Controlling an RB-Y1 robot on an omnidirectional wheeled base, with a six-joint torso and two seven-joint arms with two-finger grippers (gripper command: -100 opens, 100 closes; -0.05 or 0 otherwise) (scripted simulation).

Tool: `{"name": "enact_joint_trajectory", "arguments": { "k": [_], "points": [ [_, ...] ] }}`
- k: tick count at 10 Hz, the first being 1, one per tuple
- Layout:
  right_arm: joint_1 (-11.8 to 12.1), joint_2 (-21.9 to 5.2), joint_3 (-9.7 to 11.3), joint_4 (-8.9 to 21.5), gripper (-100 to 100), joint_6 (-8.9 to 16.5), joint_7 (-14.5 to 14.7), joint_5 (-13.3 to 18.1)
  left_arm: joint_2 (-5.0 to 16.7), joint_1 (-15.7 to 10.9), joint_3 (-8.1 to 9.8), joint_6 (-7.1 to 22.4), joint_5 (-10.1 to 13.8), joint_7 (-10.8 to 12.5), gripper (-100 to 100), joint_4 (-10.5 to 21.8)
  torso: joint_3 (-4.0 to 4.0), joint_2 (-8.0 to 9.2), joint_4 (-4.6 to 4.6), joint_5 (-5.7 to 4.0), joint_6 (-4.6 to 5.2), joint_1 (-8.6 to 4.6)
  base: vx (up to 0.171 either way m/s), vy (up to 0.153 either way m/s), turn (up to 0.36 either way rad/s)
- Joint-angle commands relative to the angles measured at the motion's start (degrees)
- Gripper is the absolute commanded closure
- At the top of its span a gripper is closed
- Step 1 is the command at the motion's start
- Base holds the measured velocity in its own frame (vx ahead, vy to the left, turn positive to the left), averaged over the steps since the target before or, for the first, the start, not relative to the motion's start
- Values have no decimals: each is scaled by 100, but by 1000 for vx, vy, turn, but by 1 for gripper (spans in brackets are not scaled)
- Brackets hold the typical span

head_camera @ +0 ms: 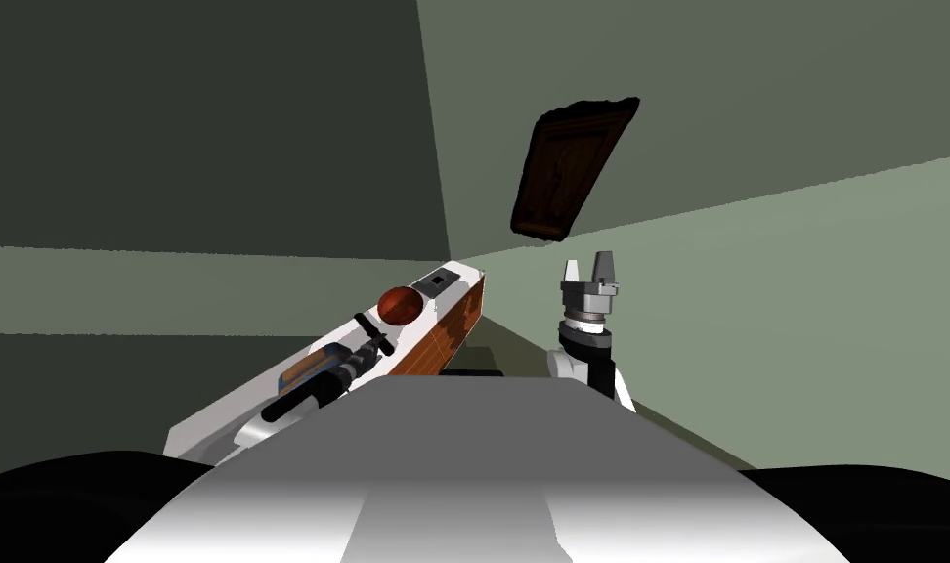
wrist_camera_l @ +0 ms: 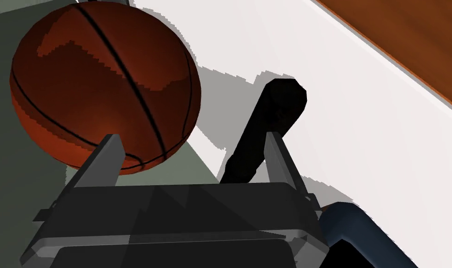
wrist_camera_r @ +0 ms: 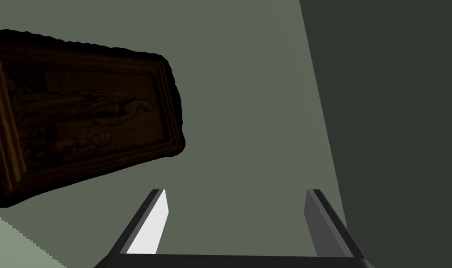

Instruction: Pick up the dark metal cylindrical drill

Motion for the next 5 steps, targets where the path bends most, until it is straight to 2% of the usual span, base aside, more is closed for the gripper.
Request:
{"name": "enact_joint_trajectory", "arguments": {
  "k": [1,2,3,4,5],
  "points": [
    [0,0,0,0,0,0,0,0,286,117,-67,286,102,30,-100,196,0,0,0,0,0,0,32,23,-405],
    [0,0,0,0,0,0,0,0,293,117,-67,307,102,30,-100,196,-2,-3,-1,0,-2,3,24,27,-103],
    [2,0,-1,0,0,0,0,0,467,138,-128,497,161,44,-100,343,0,-1,0,0,-9,1,23,19,-214],
    [1,0,0,0,0,0,0,0,467,138,-128,514,161,44,-100,343,0,-1,0,0,-4,0,19,20,-161],
    [1,0,-1,0,0,0,0,0,636,155,-189,714,215,54,-100,487,0,0,0,-1,-7,-1,21,18,-241]
  ]
}}
